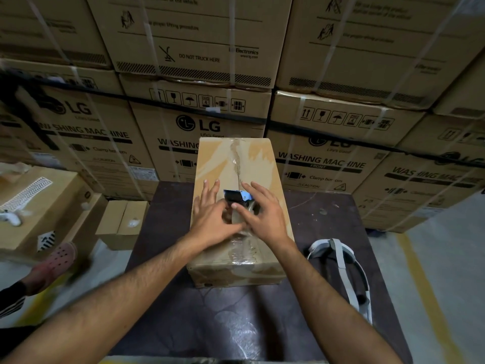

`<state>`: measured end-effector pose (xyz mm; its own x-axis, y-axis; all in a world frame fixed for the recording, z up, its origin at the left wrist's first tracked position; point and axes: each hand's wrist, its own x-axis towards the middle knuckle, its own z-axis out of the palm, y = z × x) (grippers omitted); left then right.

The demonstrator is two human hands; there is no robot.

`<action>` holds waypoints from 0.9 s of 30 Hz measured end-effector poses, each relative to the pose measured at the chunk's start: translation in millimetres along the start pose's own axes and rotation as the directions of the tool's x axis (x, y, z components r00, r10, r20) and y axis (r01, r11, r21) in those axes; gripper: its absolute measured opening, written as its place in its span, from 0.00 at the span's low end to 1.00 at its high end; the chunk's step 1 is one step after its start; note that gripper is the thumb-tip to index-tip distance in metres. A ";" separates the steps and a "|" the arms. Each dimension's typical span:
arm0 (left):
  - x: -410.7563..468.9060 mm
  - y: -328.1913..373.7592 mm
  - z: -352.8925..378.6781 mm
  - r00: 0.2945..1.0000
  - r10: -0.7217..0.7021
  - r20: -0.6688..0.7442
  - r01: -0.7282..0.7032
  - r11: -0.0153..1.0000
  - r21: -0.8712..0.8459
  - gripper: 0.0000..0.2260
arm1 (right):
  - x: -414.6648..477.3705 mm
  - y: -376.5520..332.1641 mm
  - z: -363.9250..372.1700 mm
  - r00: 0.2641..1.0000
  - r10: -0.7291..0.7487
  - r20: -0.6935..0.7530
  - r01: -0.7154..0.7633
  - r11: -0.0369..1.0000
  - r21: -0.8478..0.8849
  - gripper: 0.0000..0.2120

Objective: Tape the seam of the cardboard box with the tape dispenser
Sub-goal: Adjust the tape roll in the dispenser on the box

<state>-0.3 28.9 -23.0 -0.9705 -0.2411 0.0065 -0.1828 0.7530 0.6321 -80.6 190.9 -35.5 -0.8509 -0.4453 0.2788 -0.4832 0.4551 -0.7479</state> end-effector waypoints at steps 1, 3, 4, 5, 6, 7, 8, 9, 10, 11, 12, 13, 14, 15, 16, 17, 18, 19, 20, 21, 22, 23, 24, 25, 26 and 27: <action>-0.8 -2.2 -0.9 1.000 0.017 0.009 -0.016 0.999 -0.044 0.30 | 3.9 2.2 -0.3 1.000 -0.021 0.001 0.021 0.999 0.033 0.29; -1.2 -4.9 -3.3 0.999 0.036 0.018 -0.034 0.992 -0.122 0.25 | 10.2 6.7 -0.7 0.999 -0.034 0.003 0.033 0.992 0.121 0.26; 0.0 -5.6 -4.2 1.000 0.030 0.008 -0.028 0.988 -0.154 0.23 | 12.3 8.1 -1.4 1.000 -0.024 0.012 0.021 0.985 0.170 0.25; 1.8 -5.7 -4.6 1.000 0.012 -0.008 -0.013 0.982 -0.189 0.20 | 14.2 10.0 -2.0 0.999 -0.010 0.030 0.003 0.976 0.217 0.24; 4.0 -4.9 -5.0 0.999 -0.019 -0.032 0.011 0.973 -0.230 0.18 | 15.6 11.5 -3.0 0.999 0.002 0.052 -0.015 0.966 0.258 0.23; 6.6 -3.8 -5.3 0.996 -0.055 -0.065 0.035 0.961 -0.275 0.17 | 17.0 13.5 -4.1 0.997 0.013 0.070 -0.032 0.957 0.290 0.22; 9.6 -2.5 -6.0 0.992 -0.084 -0.097 0.049 0.947 -0.318 0.17 | 18.2 15.7 -4.9 0.997 0.019 0.080 -0.043 0.948 0.314 0.22; 12.7 -1.3 -7.6 0.988 -0.091 -0.123 0.044 0.937 -0.346 0.18 | 19.3 17.7 -5.5 0.996 0.025 0.083 -0.051 0.942 0.332 0.22; 16.5 -0.2 -9.6 0.986 -0.070 -0.151 0.012 0.936 -0.353 0.20 | 20.6 19.6 -6.2 0.996 0.032 0.082 -0.058 0.938 0.343 0.23; 20.9 0.5 -11.9 0.984 -0.028 -0.178 -0.035 0.940 -0.340 0.20 | 21.8 20.9 -6.7 0.996 0.042 0.080 -0.067 0.936 0.346 0.25; 25.8 1.1 -14.1 0.980 0.016 -0.201 -0.081 0.944 -0.320 0.19 | 22.6 22.1 -7.0 0.996 0.050 0.079 -0.075 0.934 0.349 0.27; 30.7 2.1 -16.5 0.975 0.051 -0.216 -0.117 0.946 -0.303 0.17 | 23.6 23.9 -7.0 0.995 0.058 0.081 -0.083 0.931 0.355 0.28; 35.7 2.5 -17.7 0.972 0.071 -0.226 -0.138 0.946 -0.294 0.15 | 24.5 25.0 -8.0 0.995 0.061 0.082 -0.086 0.930 0.359 0.28; 39.7 3.1 -18.6 0.970 0.083 -0.227 -0.149 0.945 -0.291 0.13 | 25.5 25.5 -10.4 0.995 0.065 0.080 -0.089 0.933 0.350 0.27; 43.1 4.0 -19.3 0.970 0.091 -0.225 -0.156 0.944 -0.290 0.12 | 26.7 25.0 -14.3 0.995 0.065 0.074 -0.086 0.941 0.328 0.26; 45.7 5.3 -20.1 0.970 0.100 -0.220 -0.162 0.945 -0.285 0.11 | 27.9 23.7 -19.3 0.997 0.055 0.061 -0.071 0.952 0.297 0.24; 47.9 6.7 -21.3 0.970 0.111 -0.215 -0.170 0.945 -0.278 0.09 | 29.0 21.9 -24.8 0.999 0.028 0.041 -0.038 0.964 0.264 0.23; 49.7 8.6 -23.2 0.970 0.121 -0.211 -0.177 0.947 -0.270 0.07 | 30.7 19.9 -30.3 1.000 -0.015 0.014 0.012 0.972 0.235 0.23; 51.4 10.4 -24.9 0.970 0.128 -0.207 -0.181 0.948 -0.261 0.06 | 33.2 18.5 -35.0 0.997 -0.069 -0.014 0.071 0.976 0.206 0.24; 52.8 12.0 -26.6 0.971 0.131 -0.199 -0.180 0.951 -0.250 0.05 | 36.4 18.0 -38.8 0.992 -0.124 -0.039 0.129 0.977 0.167 0.25; 54.2 13.4 -27.7 0.972 0.132 -0.193 -0.176 0.955 -0.237 0.04 | 39.4 17.8 -41.9 0.984 -0.171 -0.054 0.176 0.977 0.121 0.24; 55.4 14.7 -28.8 0.972 0.131 -0.193 -0.174 0.959 -0.223 0.03 | 42.7 18.9 -44.0 0.977 -0.204 -0.058 0.208 0.975 0.079 0.23; 56.4 15.3 -29.3 0.971 0.133 -0.197 -0.175 0.961 -0.214 0.02 | 45.7 19.9 -46.4 0.973 -0.223 -0.052 0.226 0.973 0.053 0.22; 56.7 15.9 -29.9 0.970 0.136 -0.199 -0.178 0.962 -0.209 0.03 | 48.5 21.5 -48.9 0.972 -0.234 -0.040 0.235 0.971 0.043 0.22; 57.1 16.3 -29.9 0.970 0.139 -0.201 -0.181 0.961 -0.208 0.04 | 51.0 23.2 -51.8 0.969 -0.245 -0.027 0.246 0.969 0.037 0.22; 57.3 17.0 -29.9 0.969 0.142 -0.202 -0.184 0.960 -0.209 0.04 | 52.8 24.4 -54.6 0.965 -0.260 -0.013 0.261 0.965 0.029 0.22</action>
<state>-54.3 9.6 11.3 -0.9348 -0.2501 0.2524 0.0362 0.6397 0.7678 -148.5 220.6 -6.2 -0.6983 -0.5386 0.4715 -0.6820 0.3005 -0.6668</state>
